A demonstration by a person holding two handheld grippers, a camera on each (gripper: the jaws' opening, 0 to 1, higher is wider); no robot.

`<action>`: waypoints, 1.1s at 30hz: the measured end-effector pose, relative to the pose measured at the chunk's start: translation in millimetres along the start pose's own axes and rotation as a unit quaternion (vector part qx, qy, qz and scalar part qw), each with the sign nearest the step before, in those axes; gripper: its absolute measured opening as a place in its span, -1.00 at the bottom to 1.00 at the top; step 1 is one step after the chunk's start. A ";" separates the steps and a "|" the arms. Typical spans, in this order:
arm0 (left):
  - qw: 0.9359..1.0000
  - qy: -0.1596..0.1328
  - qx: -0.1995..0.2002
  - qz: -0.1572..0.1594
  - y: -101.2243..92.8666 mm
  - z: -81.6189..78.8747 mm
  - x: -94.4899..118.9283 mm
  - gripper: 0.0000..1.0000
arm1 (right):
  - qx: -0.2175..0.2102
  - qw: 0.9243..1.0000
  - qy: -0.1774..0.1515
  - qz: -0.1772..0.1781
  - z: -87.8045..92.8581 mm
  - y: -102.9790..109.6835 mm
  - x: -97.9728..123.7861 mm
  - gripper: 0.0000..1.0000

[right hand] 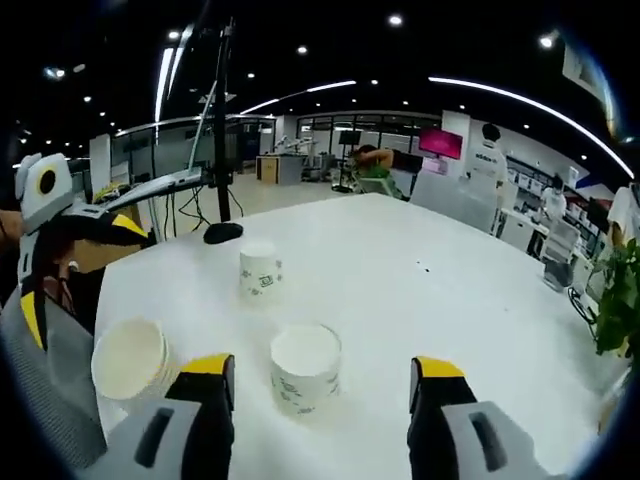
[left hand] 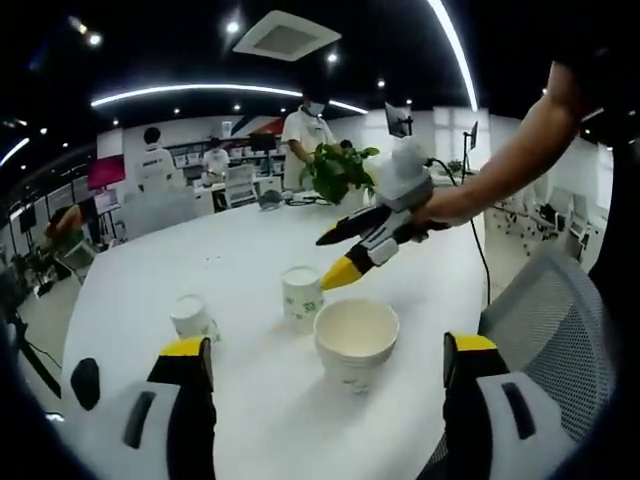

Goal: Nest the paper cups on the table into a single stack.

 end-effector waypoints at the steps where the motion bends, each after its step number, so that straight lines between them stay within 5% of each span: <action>1: 1.000 0.001 0.001 0.000 0.8 2.0 -0.4 0.92 | 0.003 1.000 0.001 -0.002 -0.8 0.1 -3.0 0.39; 8: 1.000 0.009 0.009 0.005 0.5 7.3 -1.5 0.94 | 0.005 1.000 0.016 -0.024 -4.5 3.3 -23.6 0.32; 17: 1.000 0.007 0.025 -0.006 5.8 9.2 -1.3 0.85 | 0.026 0.997 0.065 -0.039 8.4 6.4 -39.5 -0.11; 20: 1.000 0.008 0.027 -0.006 8.1 9.9 -0.9 0.74 | 0.030 0.997 0.065 -0.041 6.1 6.6 -38.0 -0.27; 28: 0.999 0.003 0.033 0.000 10.1 4.3 -3.6 0.57 | 0.029 0.997 0.062 -0.029 5.9 0.4 -30.3 -0.28; 33: 0.999 -0.010 0.041 0.016 10.7 -7.7 -8.5 0.47 | 0.001 0.999 0.030 -0.013 -12.4 -1.6 -13.5 -0.28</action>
Point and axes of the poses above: the point that each gripper's makers call its tool centre point, and the gripper's own axes: x roughly backward along the fingers, y roughly to its left, z roughly out of its underside, the point moved 6 cm from there along x, roughly backward along the fingers, and after that the axes turned 6 degrees about -y, right-handed, at the moved point
